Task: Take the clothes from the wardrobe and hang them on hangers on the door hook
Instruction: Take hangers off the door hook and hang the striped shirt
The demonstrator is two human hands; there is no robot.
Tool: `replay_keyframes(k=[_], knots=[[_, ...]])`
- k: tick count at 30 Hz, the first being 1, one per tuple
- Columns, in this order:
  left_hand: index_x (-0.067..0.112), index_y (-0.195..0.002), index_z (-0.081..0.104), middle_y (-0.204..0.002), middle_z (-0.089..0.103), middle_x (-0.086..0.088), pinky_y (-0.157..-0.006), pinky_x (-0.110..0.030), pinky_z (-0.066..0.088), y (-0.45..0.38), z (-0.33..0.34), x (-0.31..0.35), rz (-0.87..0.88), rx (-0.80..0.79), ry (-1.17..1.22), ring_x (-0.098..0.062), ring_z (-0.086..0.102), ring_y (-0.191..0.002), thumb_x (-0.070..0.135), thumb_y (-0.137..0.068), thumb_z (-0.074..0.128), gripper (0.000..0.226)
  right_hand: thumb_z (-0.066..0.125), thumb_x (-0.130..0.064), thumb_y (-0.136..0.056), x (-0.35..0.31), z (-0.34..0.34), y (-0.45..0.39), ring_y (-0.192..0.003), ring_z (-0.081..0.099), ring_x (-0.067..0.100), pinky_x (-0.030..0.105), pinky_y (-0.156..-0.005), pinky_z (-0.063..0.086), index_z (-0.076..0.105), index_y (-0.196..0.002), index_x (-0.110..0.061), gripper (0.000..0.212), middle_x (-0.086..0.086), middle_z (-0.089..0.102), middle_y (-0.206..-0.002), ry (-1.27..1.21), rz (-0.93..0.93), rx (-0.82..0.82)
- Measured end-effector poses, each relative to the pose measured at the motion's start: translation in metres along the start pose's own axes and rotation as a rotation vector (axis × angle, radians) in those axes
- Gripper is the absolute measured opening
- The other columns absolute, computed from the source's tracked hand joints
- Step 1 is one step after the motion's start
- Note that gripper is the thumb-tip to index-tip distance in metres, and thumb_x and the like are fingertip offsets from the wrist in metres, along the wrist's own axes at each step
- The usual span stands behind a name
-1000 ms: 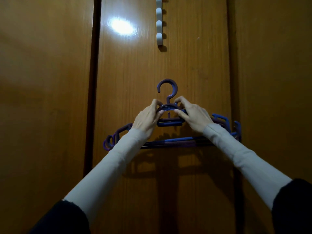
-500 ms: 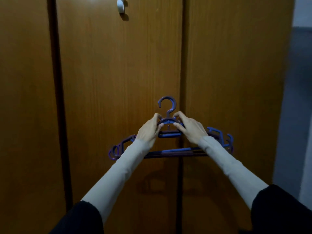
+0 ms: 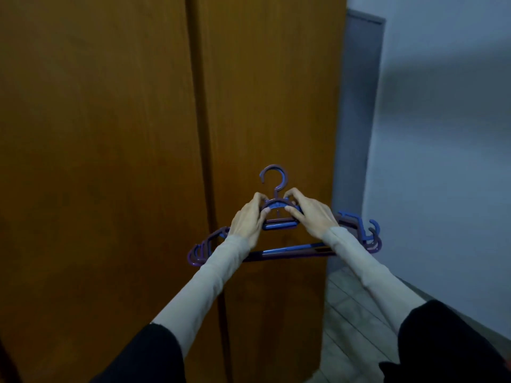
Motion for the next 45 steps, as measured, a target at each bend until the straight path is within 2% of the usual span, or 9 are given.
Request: replay_keyframes(k=[4,10,16,20,27,36,40,44,45], knots=[[0.022,-0.109,0.039,-0.093,0.054,-0.001,-0.067,-0.037,0.041,-0.014,0.049,0.025,0.079,-0.090,0.087,-0.028,0.055,-0.084,0.033,-0.098,0.037,0.015,0.042,-0.033,-0.096,0.051,-0.016,0.029,-0.074,0.057,0.022,0.032,-0.061,0.039,0.040,-0.113,-0.023,0.020,0.001,0.058,-0.082,0.030,0.157,0.035],[0.019,-0.109,0.041,-0.105,0.060,-0.013,-0.074,-0.041,0.043,-0.024,0.124,0.083,0.208,-0.212,0.216,-0.036,0.056,-0.090,0.026,-0.097,0.040,0.015,0.047,-0.030,-0.094,0.124,-0.039,0.084,-0.082,0.062,0.028,0.045,-0.078,0.050,0.044,-0.112,-0.019,0.021,0.008,0.064,-0.090,-0.024,0.416,0.041],[0.016,-0.108,0.043,-0.102,0.060,-0.012,-0.076,-0.040,0.043,-0.004,0.205,0.168,0.336,-0.363,0.376,-0.033,0.057,-0.092,0.022,-0.097,0.040,0.012,0.048,-0.027,-0.095,0.183,-0.083,0.171,-0.085,0.065,0.025,0.035,-0.077,0.047,0.054,-0.112,-0.012,0.023,0.009,0.070,-0.092,0.033,0.659,0.049],[0.013,-0.111,0.043,-0.090,0.052,-0.005,-0.074,-0.039,0.041,0.020,0.250,0.232,0.418,-0.454,0.484,-0.032,0.054,-0.088,0.020,-0.097,0.040,0.015,0.049,-0.026,-0.095,0.217,-0.114,0.234,-0.082,0.064,0.021,0.033,-0.079,0.048,0.055,-0.114,-0.011,0.025,0.009,0.070,-0.093,0.084,0.800,0.086],[0.015,-0.110,0.041,-0.087,0.050,-0.005,-0.068,-0.033,0.037,0.070,0.328,0.338,0.490,-0.621,0.597,-0.027,0.050,-0.080,0.021,-0.097,0.040,0.014,0.047,-0.029,-0.095,0.271,-0.167,0.345,-0.086,0.063,0.021,0.032,-0.077,0.046,0.055,-0.113,-0.015,0.024,0.005,0.069,-0.094,0.213,1.000,0.117],[0.017,-0.111,0.043,-0.094,0.055,-0.004,-0.074,-0.032,0.043,0.101,0.412,0.447,0.437,-0.775,0.696,-0.023,0.057,-0.089,0.018,-0.098,0.039,0.014,0.047,-0.031,-0.094,0.358,-0.230,0.427,-0.090,0.065,0.021,0.041,-0.084,0.050,0.055,-0.111,-0.017,0.023,0.002,0.070,-0.095,0.328,1.064,0.049],[0.014,-0.118,0.045,-0.103,0.061,-0.010,-0.082,-0.034,0.046,0.107,0.447,0.482,0.395,-0.824,0.704,-0.023,0.060,-0.095,0.012,-0.098,0.036,0.022,0.047,-0.029,-0.095,0.396,-0.250,0.451,-0.095,0.063,0.027,0.038,-0.084,0.048,0.054,-0.116,-0.014,0.027,0.007,0.069,-0.102,0.376,1.056,-0.016],[0.009,-0.117,0.050,-0.111,0.056,-0.017,-0.084,-0.019,0.040,0.116,0.480,0.494,0.312,-0.835,0.768,-0.015,0.053,-0.093,0.003,-0.097,0.034,0.026,0.046,-0.030,-0.095,0.431,-0.256,0.476,-0.100,0.061,0.030,0.039,-0.087,0.047,0.052,-0.120,-0.015,0.030,0.009,0.067,-0.108,0.423,1.062,-0.063],[0.009,-0.114,0.051,-0.111,0.055,-0.017,-0.086,-0.020,0.040,0.117,0.487,0.493,0.287,-0.826,0.778,-0.016,0.052,-0.093,0.002,-0.096,0.034,0.026,0.046,-0.031,-0.095,0.439,-0.254,0.483,-0.101,0.060,0.030,0.042,-0.088,0.047,0.052,-0.121,-0.015,0.031,0.010,0.066,-0.109,0.427,1.064,-0.073]])
Point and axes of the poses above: each hand's wrist, its own y-axis away from the middle knuckle, its own z-axis out of the palm, x = y × z, the point moved 9 cm from there along -y, towards the middle knuckle
